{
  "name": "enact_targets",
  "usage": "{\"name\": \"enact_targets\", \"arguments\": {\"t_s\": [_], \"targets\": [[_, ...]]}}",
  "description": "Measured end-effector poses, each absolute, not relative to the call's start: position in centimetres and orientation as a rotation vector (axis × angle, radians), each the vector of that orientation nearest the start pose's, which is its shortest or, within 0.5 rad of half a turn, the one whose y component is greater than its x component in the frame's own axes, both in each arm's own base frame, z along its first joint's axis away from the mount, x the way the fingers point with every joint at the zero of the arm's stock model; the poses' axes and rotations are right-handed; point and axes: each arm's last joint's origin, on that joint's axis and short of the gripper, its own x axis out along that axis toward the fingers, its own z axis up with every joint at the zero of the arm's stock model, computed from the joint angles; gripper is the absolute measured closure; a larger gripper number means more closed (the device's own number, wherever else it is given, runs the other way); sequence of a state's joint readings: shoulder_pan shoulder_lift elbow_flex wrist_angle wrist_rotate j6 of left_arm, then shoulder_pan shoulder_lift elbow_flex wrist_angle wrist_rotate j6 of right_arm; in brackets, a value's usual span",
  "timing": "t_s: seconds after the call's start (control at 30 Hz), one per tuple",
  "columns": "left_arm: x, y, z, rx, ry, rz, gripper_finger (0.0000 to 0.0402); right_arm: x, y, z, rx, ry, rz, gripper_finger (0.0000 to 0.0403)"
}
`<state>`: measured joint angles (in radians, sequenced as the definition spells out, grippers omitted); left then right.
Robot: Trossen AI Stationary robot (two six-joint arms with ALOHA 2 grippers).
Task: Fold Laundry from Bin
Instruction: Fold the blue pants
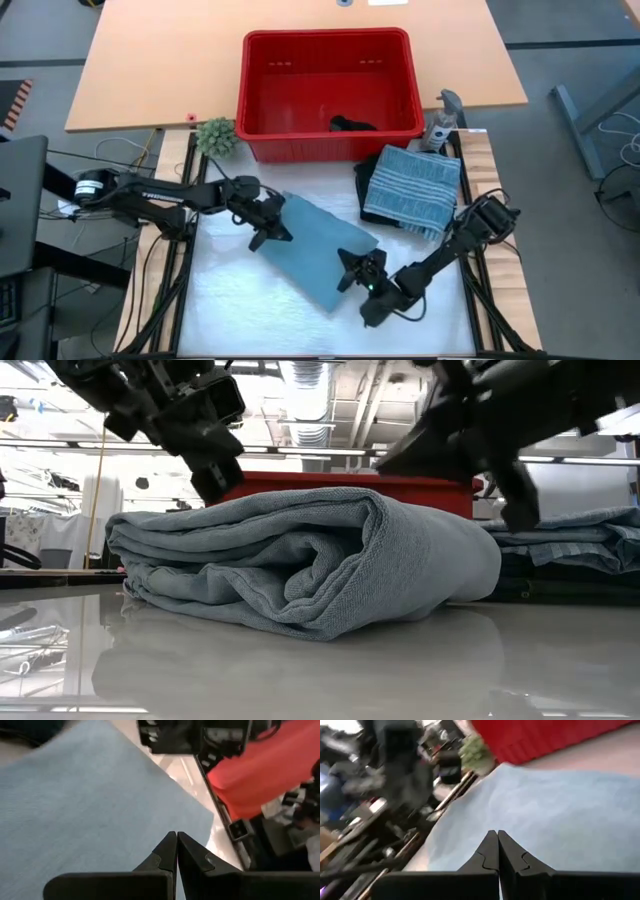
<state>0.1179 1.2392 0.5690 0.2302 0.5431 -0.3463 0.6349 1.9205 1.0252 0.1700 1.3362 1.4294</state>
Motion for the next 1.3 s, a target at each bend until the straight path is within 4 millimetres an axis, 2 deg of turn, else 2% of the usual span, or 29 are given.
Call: {"name": "enact_targets", "arguments": {"t_s": [0.27, 0.4, 0.53, 0.7, 0.87, 0.97, 1.1, 1.3], "targets": [[26.5, 1.6, 16.4, -0.415, 0.602, -0.328, 0.0401, 32.4, 17.3, 14.1, 0.780, 0.024, -0.776, 0.0387], [26.1, 2.2, 13.3, -0.451, 0.647, -0.289, 0.0401, 32.5, 16.9, 13.1, 0.800, 0.108, -0.771, 0.0387], [25.1, 2.3, 11.0, -0.487, 0.686, -0.246, 0.0401, 32.9, 16.6, 11.1, 0.883, 0.210, -0.774, 0.0387], [24.7, 2.0, 9.6, -0.461, 0.731, -0.219, 0.0401, 33.3, 16.3, 8.5, 0.962, 0.277, -0.806, 0.0387], [24.2, 2.0, 9.2, -0.439, 0.743, -0.192, 0.0401, 33.3, 16.2, 8.1, 0.996, 0.305, -0.812, 0.0387], [24.1, 2.0, 9.4, -0.456, 0.721, -0.205, 0.0401, 33.4, 15.9, 9.1, 0.996, 0.321, -0.789, 0.0387], [24.4, 2.0, 11.2, -0.511, 0.649, -0.187, 0.0401, 33.4, 15.3, 11.5, 0.894, 0.361, -0.737, 0.0387], [24.7, 2.4, 12.9, -0.496, 0.592, -0.111, 0.0402, 32.9, 14.5, 16.1, 0.787, 0.347, -0.665, 0.0387]]}}
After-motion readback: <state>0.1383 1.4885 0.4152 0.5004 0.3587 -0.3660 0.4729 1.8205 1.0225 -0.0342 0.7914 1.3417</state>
